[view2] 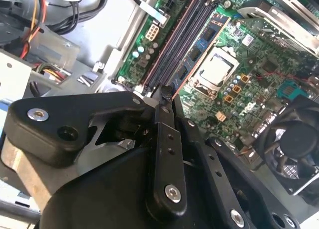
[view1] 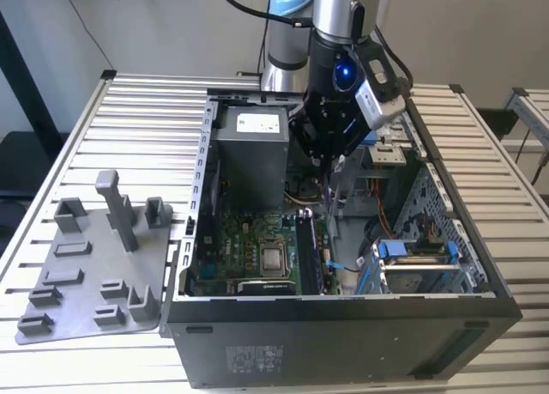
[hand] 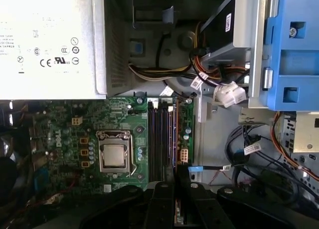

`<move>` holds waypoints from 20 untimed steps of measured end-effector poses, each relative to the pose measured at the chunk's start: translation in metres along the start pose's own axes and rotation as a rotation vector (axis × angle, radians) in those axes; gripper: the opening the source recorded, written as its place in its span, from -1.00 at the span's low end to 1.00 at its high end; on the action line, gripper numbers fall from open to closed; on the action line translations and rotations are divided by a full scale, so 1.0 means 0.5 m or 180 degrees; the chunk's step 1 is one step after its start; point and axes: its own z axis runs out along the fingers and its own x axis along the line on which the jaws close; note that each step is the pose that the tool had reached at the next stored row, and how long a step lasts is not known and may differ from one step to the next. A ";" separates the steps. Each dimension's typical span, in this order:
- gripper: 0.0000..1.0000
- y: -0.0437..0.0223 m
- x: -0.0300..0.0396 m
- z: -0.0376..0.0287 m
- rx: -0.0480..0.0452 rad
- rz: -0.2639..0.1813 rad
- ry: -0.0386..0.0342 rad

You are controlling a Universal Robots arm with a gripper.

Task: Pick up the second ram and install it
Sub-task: 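Insert the second ram into the second slot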

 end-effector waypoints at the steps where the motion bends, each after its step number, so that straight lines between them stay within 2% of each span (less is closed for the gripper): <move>1: -0.72 0.000 0.001 0.003 0.0000 0.0001 0.0000; 10: -0.72 0.002 0.014 0.033 -0.0001 0.0000 0.0000; 13: -0.72 0.000 0.014 0.038 -0.0002 -0.0002 0.0023; 20: -0.72 0.000 0.017 0.059 -0.0009 -0.0003 0.0025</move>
